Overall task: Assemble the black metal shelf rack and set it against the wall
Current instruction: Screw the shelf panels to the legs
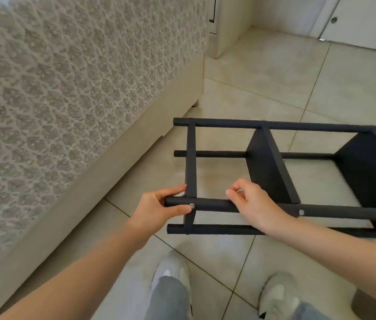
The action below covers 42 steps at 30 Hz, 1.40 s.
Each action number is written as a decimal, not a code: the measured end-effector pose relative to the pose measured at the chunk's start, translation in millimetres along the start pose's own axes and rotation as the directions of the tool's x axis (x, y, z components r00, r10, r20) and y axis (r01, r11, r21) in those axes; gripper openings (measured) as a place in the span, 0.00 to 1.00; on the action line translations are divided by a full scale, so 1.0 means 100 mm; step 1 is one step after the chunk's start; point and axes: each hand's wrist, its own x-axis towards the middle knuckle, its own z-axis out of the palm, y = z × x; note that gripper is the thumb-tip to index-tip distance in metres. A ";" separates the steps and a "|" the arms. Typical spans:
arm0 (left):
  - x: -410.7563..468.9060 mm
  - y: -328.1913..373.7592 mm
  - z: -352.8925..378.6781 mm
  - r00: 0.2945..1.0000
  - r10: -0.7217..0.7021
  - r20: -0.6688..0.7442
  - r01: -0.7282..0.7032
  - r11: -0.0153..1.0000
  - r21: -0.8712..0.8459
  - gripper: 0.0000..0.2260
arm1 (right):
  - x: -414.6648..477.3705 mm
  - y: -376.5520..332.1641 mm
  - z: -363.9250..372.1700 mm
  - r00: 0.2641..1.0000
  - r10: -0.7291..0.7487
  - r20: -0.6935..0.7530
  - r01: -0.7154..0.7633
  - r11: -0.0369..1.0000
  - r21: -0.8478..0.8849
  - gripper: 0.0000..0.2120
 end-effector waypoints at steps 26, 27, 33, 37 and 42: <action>0.14 -0.37 -0.09 0.949 0.207 0.239 -0.309 0.760 0.571 0.40 | 0.42 0.36 0.20 0.973 -0.055 0.223 0.046 0.998 0.043 0.02; 0.16 -0.35 -0.10 0.933 0.238 0.269 -0.356 0.709 0.609 0.42 | 0.45 0.37 0.19 0.963 -0.077 0.258 0.071 0.997 0.034 0.02; 0.37 -0.26 -0.13 0.824 0.261 0.502 -0.566 0.400 0.721 0.41 | 0.59 0.44 0.17 0.915 -0.139 0.379 0.113 0.989 0.091 0.01; 0.43 -0.28 -0.13 0.785 0.246 0.569 -0.620 0.274 0.735 0.38 | 0.70 0.51 0.18 0.891 -0.090 0.446 0.002 0.981 0.193 0.03; 0.45 -0.36 -0.12 0.766 0.307 0.564 -0.640 0.291 0.711 0.35 | 0.83 0.55 0.20 0.857 -0.059 0.512 -0.120 0.943 0.309 0.09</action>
